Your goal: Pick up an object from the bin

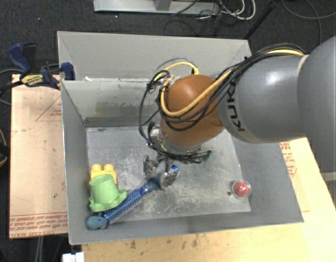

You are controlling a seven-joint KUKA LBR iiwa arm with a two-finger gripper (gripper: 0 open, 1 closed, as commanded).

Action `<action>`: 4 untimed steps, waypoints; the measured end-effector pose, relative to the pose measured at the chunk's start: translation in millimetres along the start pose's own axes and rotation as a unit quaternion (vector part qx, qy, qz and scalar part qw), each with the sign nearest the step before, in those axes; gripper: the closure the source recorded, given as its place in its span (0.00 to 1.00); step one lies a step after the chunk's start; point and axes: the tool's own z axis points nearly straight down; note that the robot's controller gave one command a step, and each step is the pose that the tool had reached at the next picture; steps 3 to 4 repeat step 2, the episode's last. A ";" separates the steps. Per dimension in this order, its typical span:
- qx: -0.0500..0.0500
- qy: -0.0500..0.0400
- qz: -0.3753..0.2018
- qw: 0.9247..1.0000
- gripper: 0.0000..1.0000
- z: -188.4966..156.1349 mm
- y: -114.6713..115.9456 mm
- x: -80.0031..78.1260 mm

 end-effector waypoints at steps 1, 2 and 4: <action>0.002 -0.001 -0.085 0.996 1.00 -34.5 31.6 -43.0; 0.004 -0.002 -0.081 0.997 1.00 -137.2 -10.7 -57.3; 0.004 -0.002 -0.081 0.997 1.00 -137.2 -10.7 -57.3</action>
Offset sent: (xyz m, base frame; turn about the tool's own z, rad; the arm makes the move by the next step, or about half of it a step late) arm -0.0085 0.0511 0.0337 -0.1732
